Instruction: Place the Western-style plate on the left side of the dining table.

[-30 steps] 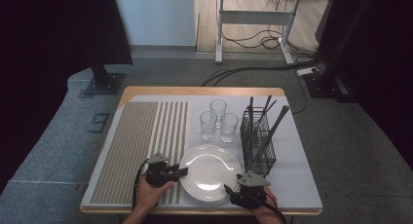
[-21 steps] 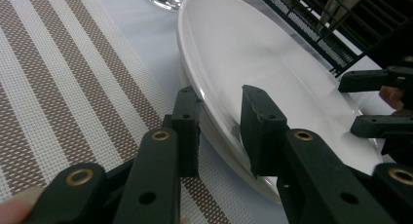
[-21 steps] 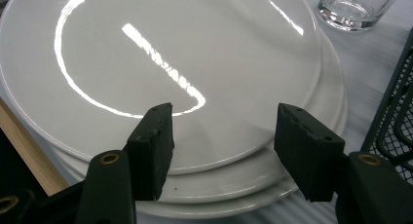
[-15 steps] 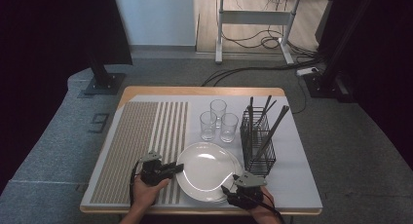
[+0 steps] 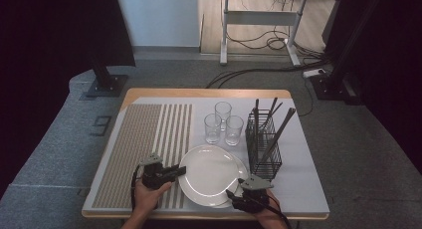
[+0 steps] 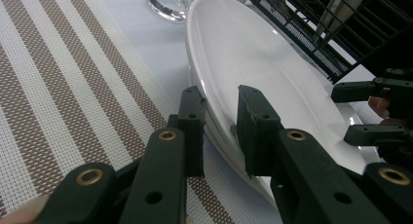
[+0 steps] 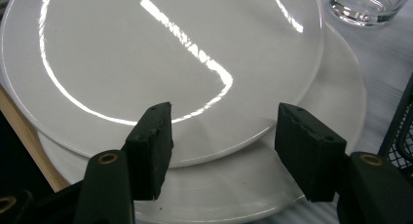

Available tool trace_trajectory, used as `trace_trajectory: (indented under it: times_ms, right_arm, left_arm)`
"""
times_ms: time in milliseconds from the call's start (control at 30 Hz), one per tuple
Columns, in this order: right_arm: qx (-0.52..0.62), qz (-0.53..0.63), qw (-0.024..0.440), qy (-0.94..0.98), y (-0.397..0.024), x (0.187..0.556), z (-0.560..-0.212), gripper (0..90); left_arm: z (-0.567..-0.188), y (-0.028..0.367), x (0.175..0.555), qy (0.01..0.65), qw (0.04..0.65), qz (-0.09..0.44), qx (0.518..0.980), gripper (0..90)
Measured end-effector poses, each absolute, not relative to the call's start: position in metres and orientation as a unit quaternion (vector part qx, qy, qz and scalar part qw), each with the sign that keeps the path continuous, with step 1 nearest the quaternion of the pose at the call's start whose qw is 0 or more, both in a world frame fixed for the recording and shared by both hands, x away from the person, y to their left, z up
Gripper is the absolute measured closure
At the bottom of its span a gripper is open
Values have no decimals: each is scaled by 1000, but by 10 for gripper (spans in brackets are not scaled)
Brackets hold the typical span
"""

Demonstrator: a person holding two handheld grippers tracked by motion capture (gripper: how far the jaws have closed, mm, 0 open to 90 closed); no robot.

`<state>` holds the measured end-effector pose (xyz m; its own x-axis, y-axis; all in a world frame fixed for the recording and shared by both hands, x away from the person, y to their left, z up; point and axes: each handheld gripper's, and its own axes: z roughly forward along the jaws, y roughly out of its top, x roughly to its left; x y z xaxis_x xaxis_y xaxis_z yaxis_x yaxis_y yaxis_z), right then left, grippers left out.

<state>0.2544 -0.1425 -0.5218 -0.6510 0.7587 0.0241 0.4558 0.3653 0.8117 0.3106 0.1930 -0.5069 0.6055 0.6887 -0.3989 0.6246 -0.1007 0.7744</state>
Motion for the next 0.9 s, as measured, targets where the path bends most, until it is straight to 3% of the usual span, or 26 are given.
trace_trajectory:
  times_ms: [633, 900]
  right_arm:
    - [405, 430, 160, 790, -147, 268, -522, 395]
    - [424, 449, 119, 777, -146, 276, -523, 433]
  left_arm:
    - [-502, 198, 308, 426, 529, 48, 732, 752]
    - [-502, 201, 309, 422, 538, 47, 729, 763]
